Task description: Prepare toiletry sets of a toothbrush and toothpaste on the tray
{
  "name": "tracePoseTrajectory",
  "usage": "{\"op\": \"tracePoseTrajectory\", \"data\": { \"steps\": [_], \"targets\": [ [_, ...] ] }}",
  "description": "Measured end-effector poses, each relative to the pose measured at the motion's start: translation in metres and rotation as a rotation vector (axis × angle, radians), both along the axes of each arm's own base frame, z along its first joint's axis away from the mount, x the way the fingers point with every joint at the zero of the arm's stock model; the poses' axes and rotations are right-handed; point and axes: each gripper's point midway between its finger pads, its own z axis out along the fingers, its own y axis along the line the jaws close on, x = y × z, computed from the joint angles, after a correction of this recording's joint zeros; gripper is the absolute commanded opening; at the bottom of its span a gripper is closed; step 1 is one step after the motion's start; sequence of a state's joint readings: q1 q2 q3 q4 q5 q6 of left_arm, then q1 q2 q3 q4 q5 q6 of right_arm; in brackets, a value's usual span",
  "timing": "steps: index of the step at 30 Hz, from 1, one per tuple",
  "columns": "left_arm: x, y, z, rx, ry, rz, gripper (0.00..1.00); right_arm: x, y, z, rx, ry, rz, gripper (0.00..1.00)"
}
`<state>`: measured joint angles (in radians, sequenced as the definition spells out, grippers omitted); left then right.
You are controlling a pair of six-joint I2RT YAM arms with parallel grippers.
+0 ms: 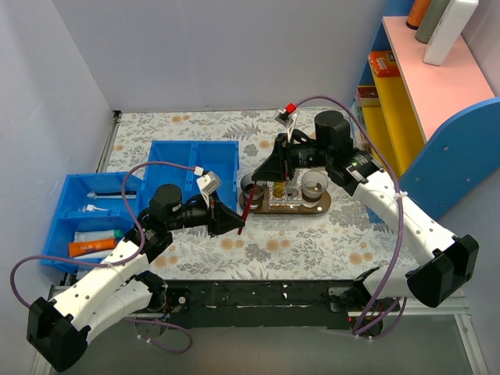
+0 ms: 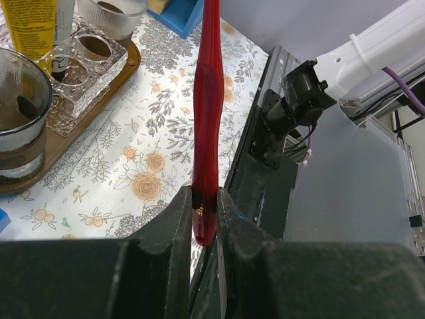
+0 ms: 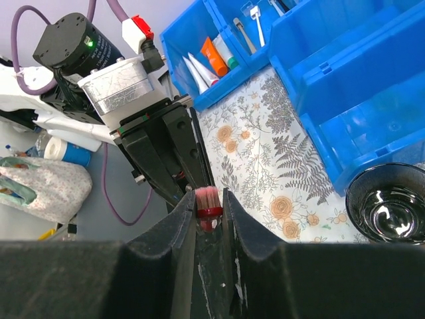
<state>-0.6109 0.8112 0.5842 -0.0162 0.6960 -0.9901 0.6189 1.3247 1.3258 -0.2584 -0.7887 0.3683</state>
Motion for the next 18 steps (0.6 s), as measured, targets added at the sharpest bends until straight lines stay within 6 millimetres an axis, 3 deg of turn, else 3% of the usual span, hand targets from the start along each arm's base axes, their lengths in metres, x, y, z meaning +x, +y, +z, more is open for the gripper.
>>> {"op": "tracePoseTrajectory", "data": {
  "steps": [3, 5, 6, 9, 10, 11, 12, 13, 18],
  "targets": [
    [0.000, 0.000, 0.000, 0.001, 0.002, 0.000, 0.03, 0.000, 0.000, 0.000, 0.011, 0.003, 0.003, 0.01],
    [0.000, 0.000, -0.001, 0.002, 0.005, 0.000, 0.23, 0.000, 0.000, -0.001, 0.015, 0.006, 0.000, 0.01],
    [0.000, 0.000, -0.001, 0.003, 0.005, 0.001, 0.40, 0.000, 0.000, -0.001, 0.017, 0.003, -0.002, 0.01],
    [0.002, 0.001, -0.001, 0.005, 0.002, 0.014, 0.60, 0.000, -0.001, 0.001, 0.020, -0.003, -0.013, 0.01],
    [0.003, 0.001, -0.001, 0.005, 0.008, 0.023, 0.68, -0.001, -0.002, 0.003, 0.022, -0.008, -0.017, 0.01],
    [0.004, 0.001, -0.001, 0.004, 0.009, 0.030, 0.84, -0.001, -0.003, 0.006, 0.025, -0.018, -0.028, 0.01],
    [0.004, 0.002, 0.000, 0.004, 0.007, 0.036, 0.87, -0.001, -0.004, 0.008, 0.029, -0.027, -0.035, 0.01],
    [0.005, 0.002, 0.000, 0.003, 0.003, 0.042, 0.98, -0.001, -0.006, 0.012, 0.033, -0.040, -0.049, 0.01],
    [0.009, 0.009, 0.009, -0.012, -0.019, 0.099, 0.98, -0.001, -0.022, 0.032, 0.047, -0.131, -0.140, 0.01]
  ]
}}
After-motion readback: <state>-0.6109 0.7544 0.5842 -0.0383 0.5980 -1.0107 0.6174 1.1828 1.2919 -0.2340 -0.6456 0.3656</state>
